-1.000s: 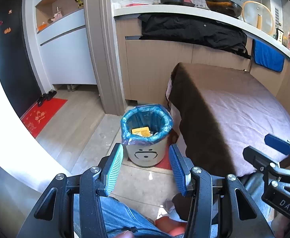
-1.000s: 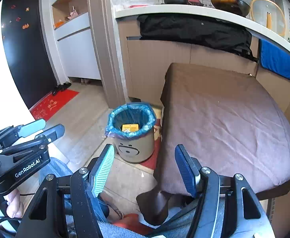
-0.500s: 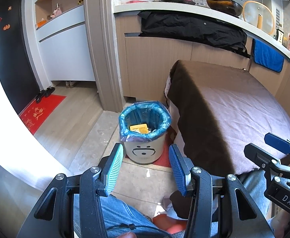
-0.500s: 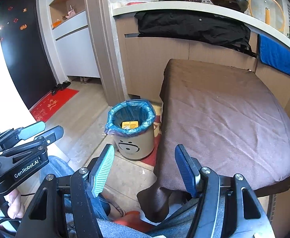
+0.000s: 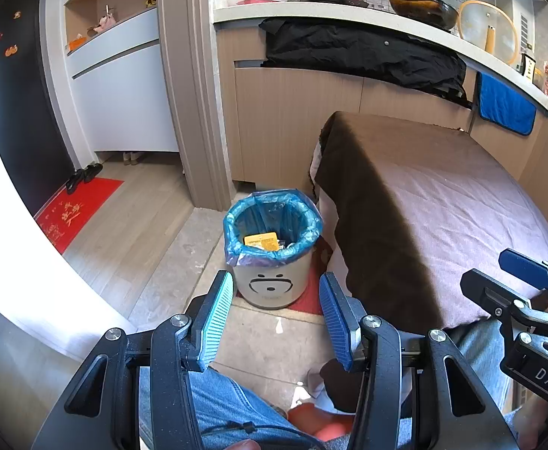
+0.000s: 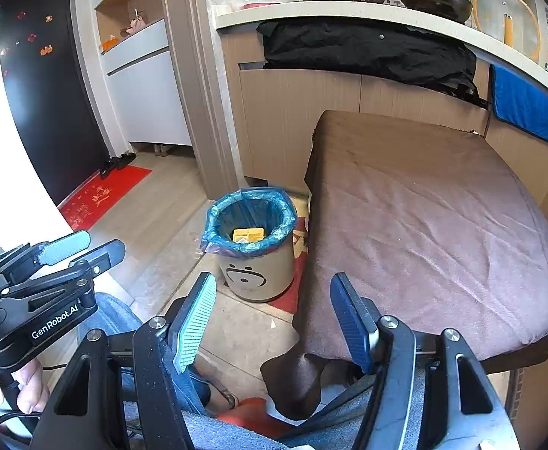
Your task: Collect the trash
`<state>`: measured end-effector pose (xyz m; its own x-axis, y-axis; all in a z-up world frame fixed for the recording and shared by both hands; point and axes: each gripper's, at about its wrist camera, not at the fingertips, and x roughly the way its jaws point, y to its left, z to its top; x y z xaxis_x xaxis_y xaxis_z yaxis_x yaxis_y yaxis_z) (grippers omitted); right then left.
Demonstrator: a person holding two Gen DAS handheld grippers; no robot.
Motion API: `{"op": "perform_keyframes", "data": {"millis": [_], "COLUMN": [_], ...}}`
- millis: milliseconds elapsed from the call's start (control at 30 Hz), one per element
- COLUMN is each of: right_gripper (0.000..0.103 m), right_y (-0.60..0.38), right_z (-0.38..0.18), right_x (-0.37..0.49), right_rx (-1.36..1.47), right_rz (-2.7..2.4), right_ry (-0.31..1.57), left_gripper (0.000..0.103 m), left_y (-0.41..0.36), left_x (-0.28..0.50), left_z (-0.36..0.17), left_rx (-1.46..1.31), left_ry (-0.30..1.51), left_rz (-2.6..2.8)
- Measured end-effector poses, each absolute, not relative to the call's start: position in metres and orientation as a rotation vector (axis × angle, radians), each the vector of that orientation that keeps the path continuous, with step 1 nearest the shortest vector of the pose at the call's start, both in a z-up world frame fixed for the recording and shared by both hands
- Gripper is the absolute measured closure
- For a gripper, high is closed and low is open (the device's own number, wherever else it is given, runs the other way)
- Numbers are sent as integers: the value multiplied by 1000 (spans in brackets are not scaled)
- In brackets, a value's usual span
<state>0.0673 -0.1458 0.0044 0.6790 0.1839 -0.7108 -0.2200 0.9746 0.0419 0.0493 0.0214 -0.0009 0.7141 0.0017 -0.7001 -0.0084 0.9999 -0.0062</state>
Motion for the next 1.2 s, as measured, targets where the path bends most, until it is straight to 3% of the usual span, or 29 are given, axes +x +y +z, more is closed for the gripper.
{"op": "perform_keyframes", "data": {"millis": [1200], "right_gripper": [42], "right_y": [-145], "right_z": [9], "right_x": [60], "right_rx": [-27], "right_rz": [193], "right_ry": [782], "left_gripper": [54], "left_y": [20], "left_x": [51], "left_z": [-2], "left_rx": [-33], "left_ry": [780], "left_rz": [-3]}}
